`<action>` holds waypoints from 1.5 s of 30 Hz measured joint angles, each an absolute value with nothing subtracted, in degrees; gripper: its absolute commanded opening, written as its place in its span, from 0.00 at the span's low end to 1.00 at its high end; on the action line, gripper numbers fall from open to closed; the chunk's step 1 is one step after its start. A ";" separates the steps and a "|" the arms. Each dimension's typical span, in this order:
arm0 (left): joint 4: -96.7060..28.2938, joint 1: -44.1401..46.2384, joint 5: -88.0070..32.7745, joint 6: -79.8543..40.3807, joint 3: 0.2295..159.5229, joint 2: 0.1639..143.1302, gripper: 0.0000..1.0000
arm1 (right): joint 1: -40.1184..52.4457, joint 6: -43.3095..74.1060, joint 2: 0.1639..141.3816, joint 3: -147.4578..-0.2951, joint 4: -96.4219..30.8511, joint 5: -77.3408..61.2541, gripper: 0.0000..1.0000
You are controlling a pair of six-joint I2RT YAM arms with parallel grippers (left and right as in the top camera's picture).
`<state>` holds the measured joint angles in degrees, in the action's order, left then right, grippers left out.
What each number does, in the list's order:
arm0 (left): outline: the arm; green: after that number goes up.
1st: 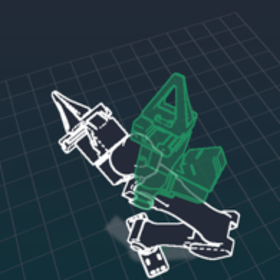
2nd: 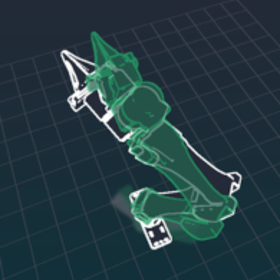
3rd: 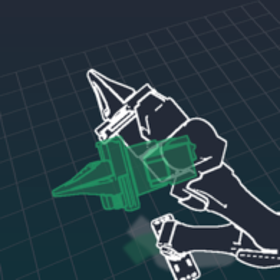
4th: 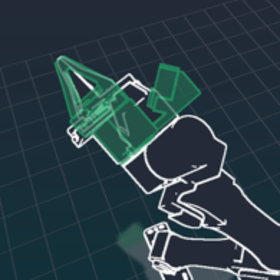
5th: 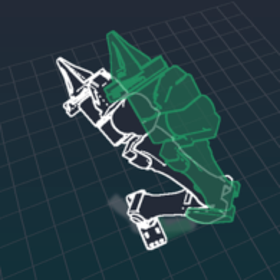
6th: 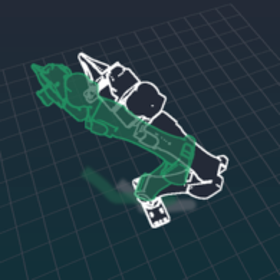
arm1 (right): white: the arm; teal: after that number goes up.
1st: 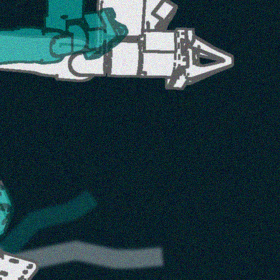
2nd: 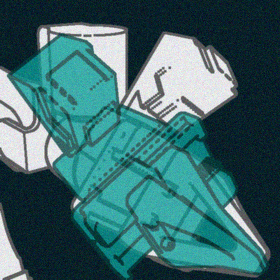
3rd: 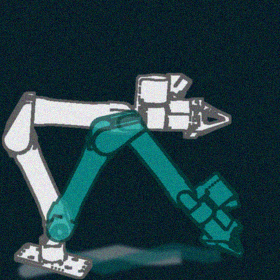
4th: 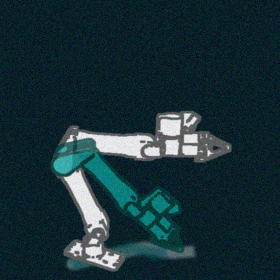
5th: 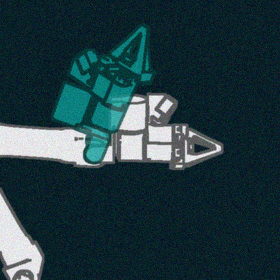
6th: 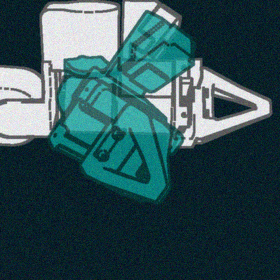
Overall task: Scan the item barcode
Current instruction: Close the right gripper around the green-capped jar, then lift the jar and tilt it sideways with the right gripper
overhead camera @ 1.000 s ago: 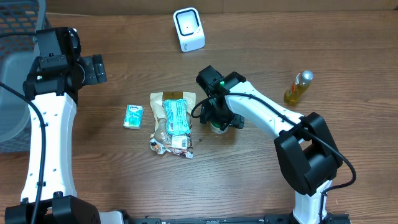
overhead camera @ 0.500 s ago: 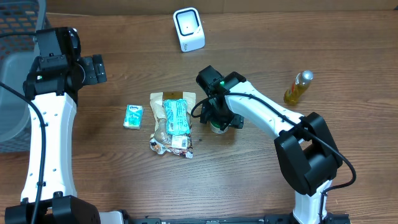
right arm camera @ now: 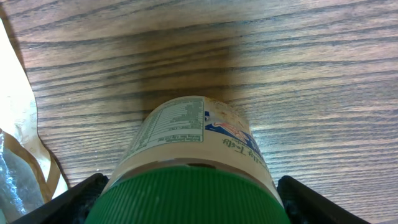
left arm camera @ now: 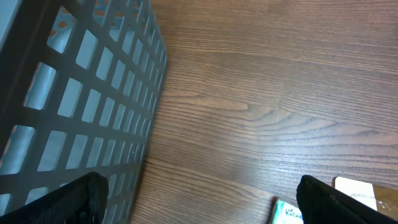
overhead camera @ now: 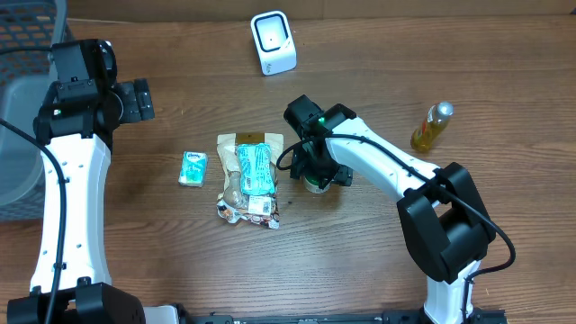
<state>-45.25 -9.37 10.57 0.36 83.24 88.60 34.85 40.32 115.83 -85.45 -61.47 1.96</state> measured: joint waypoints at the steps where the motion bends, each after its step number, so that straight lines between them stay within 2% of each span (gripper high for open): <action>1: -45.23 -9.37 10.57 0.36 83.24 88.60 1.00 | 34.85 40.32 115.83 -85.45 -61.47 1.98 0.83; 36: -45.23 -9.37 10.57 0.36 83.24 88.60 1.00 | 34.85 40.34 115.83 -84.88 -60.01 2.00 0.82; 45: -45.25 -9.37 10.57 0.36 83.24 88.60 1.00 | 34.76 40.45 115.85 -83.70 -58.67 1.98 0.79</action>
<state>-45.25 -9.37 10.57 0.36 83.24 88.60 34.76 40.45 115.85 -83.70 -58.67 1.98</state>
